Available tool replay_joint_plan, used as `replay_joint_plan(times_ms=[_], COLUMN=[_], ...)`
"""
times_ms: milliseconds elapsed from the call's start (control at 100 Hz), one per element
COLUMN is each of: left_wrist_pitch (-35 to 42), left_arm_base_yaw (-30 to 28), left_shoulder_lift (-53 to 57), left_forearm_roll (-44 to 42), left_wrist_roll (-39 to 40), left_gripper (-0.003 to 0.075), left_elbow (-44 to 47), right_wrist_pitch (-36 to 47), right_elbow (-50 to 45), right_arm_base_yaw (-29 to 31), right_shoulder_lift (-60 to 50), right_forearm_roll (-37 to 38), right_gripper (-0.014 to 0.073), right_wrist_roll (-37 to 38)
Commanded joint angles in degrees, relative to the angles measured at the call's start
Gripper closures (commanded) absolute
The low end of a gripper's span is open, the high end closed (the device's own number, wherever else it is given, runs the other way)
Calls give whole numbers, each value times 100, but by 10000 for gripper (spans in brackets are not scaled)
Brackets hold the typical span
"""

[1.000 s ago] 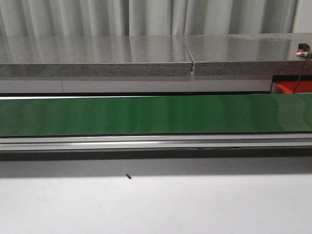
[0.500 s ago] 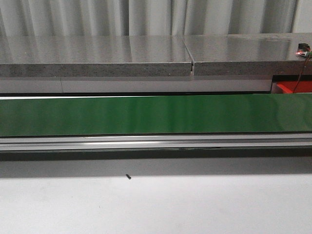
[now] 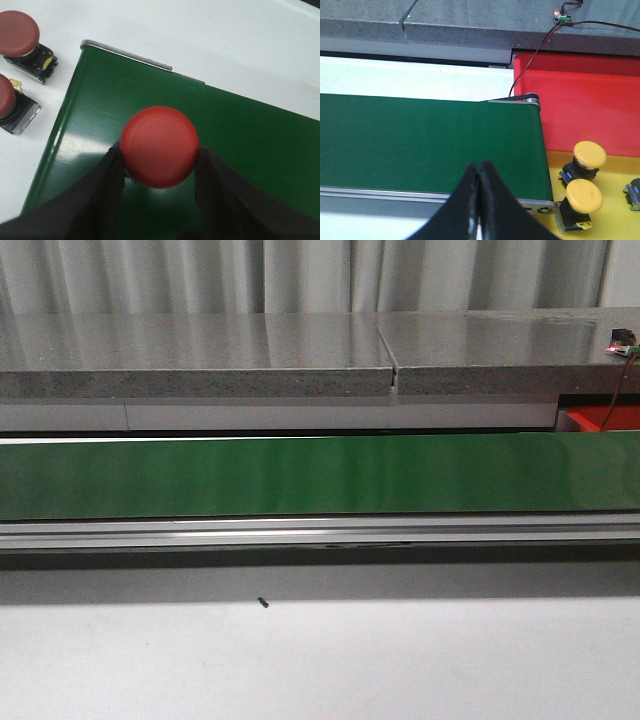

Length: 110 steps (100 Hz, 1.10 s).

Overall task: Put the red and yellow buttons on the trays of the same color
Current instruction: 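Lower the red button onto the belt's near end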

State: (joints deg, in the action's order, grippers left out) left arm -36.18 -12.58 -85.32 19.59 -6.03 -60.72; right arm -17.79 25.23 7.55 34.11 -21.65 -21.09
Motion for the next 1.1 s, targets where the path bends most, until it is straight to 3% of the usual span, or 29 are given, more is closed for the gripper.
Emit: replay_joint_plan(times_ms=[0,280,350,470,520,790,1090], left_wrist_pitch=[157,2,-13,-41,-25,152,-32], left_arm_base_yaw=[40,40,40,40,40,-40,-1129], left_shoulder_lift=[213,213,213,213,213,820,812], left_forearm_roll=[161,150,150,197,210,330,352], left_wrist_roll=[2,2,2,2,2,2,442], left_gripper=[488,476,410,224,192,191,185], left_elbow=[-144,-144,-144,-144,-144,-288,-802], right_wrist_pitch=[407,407,407,407,407,407,407], right_elbow=[148,148,148,148,148,148,148], right_arm_base_yaw=[-13,-13,-13,-13,-13,-13,-13], right_shoulder_lift=[-3,-3,-3,-3,-3,-3,-3], right_forearm_roll=[-70,-70,-70,-70,-70,-70,-70], right_gripper=[661,661,661,661,661,661,661], right_wrist_roll=[-57,-57,-57,-57,-57,-57,-57])
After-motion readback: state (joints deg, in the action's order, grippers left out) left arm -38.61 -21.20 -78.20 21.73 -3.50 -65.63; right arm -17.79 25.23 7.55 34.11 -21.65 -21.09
